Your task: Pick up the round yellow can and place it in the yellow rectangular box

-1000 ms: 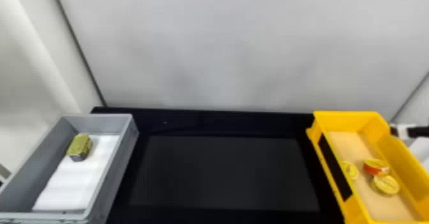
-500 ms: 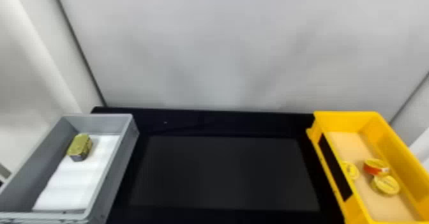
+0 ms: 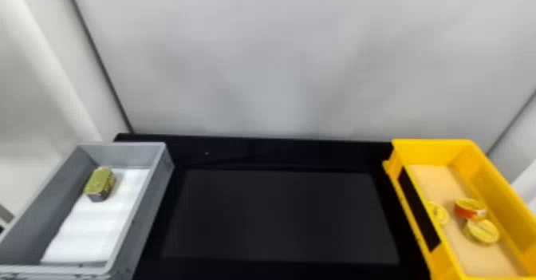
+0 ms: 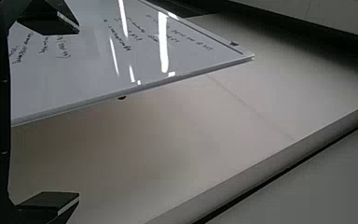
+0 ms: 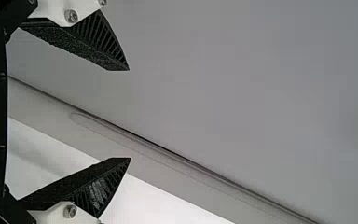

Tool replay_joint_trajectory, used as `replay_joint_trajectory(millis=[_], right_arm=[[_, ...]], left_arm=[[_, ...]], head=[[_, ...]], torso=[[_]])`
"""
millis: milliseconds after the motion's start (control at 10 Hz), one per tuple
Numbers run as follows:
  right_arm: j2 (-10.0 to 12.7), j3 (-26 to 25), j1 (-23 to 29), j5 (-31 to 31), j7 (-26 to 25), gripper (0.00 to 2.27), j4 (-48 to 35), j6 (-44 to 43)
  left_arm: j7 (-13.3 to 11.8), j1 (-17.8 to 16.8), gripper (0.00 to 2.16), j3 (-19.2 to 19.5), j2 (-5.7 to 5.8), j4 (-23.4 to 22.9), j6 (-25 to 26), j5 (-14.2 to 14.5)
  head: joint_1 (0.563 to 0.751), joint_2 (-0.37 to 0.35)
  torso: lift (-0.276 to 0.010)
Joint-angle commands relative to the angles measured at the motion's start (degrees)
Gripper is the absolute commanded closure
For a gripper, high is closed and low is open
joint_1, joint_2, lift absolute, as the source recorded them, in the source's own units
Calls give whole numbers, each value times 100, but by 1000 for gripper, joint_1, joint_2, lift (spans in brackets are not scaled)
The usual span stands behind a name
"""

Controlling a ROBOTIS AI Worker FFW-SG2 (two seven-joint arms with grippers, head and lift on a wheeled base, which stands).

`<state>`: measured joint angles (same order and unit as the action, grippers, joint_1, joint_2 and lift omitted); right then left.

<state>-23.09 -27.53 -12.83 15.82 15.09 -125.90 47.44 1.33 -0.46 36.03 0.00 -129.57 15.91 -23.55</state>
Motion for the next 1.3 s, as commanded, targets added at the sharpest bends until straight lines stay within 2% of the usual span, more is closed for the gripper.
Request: replay_joint_trajectory(millis=[0, 100, 200, 400, 500, 800, 1200], right_arm=[[-3, -455, 246, -1090, -384, 113, -110, -971], [-29, -622, 413, -1696, -472, 117, 13, -1604], [-73, -639, 510, -1987, -524, 117, 118, -2026], [-144, -604, 510, -2285, -533, 117, 136, -2448], [-161, -543, 457, -2488, -691, 117, 30, -2598], [-179, -507, 387, -2619, -929, 122, -313, -2246], [-214, -472, 352, -2584, -1351, 131, -787, -1305]], left_arm=[[17, -15, 33, 72, -15, -34, -25, 26], [43, -7, 33, 72, -15, -34, -25, 26], [61, -7, 33, 108, -15, -42, -34, 26], [96, -33, 33, 187, -15, -42, -149, 114], [131, -24, 33, 204, -15, -60, -184, 140], [175, 2, 33, 222, -15, -78, -201, 167], [175, 11, 33, 257, -15, -104, -201, 167]], head=[[686, 14], [686, 14], [686, 14], [686, 14], [686, 14], [686, 14], [686, 14]], torso=[[-56], [-56], [-56], [-56], [-56], [-56], [-56]])
